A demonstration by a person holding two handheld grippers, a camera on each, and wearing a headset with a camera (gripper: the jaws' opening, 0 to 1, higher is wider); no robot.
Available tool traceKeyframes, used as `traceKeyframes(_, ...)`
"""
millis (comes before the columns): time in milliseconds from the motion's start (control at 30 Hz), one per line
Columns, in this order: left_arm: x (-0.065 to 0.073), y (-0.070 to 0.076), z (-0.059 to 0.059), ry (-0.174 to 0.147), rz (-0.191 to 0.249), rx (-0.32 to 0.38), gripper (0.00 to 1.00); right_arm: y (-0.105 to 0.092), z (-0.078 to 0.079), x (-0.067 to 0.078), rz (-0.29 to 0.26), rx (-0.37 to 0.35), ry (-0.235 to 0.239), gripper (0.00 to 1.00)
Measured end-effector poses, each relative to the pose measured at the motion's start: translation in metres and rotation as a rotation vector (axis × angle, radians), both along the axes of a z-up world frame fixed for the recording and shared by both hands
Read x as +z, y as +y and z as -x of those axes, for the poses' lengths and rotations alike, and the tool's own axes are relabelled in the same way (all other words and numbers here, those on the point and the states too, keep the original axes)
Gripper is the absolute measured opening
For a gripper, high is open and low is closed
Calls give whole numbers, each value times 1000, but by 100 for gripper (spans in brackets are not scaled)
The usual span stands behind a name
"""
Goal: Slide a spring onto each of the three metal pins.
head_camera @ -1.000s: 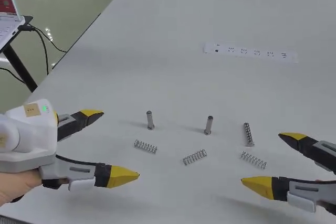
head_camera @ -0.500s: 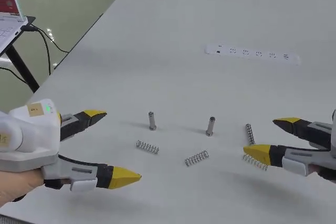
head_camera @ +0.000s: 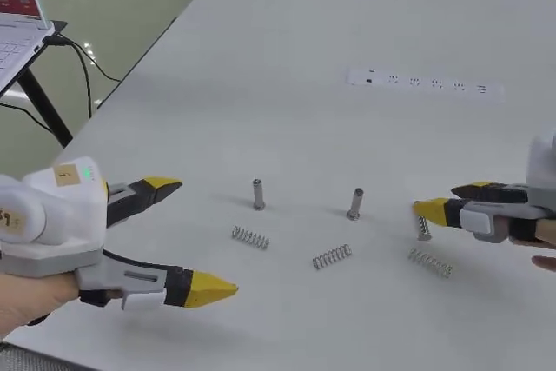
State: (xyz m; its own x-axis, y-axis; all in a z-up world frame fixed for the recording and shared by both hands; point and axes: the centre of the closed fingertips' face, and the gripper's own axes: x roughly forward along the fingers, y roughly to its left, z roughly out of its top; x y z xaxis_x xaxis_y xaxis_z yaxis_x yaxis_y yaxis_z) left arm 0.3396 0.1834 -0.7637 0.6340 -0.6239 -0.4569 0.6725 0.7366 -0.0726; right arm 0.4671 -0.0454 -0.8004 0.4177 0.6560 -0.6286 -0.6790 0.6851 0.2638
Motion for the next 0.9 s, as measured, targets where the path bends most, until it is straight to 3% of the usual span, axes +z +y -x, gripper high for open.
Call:
traceKeyframes(133, 0, 2, 0, -1, -3, 4, 98, -1, -10, -7, -15, -55, 41, 35)
traceKeyframes(433, -1, 3, -1, 0, -2, 9, 98, 7, -18, -21, 34, -55, 68, 29)
traceKeyframes(533, -1, 3, 0, 2, -2, 9, 98, 3, -21, -30, 107, -54, 50, 27)
traceKeyframes(700, -2, 4, 1, 4, -2, 15, 98, 6, -23, -43, 134, -66, 88, 23)
traceKeyframes(900, -3, 8, 4, 9, -1, 28, 98, 3, -26, -52, 183, -89, 92, 16)
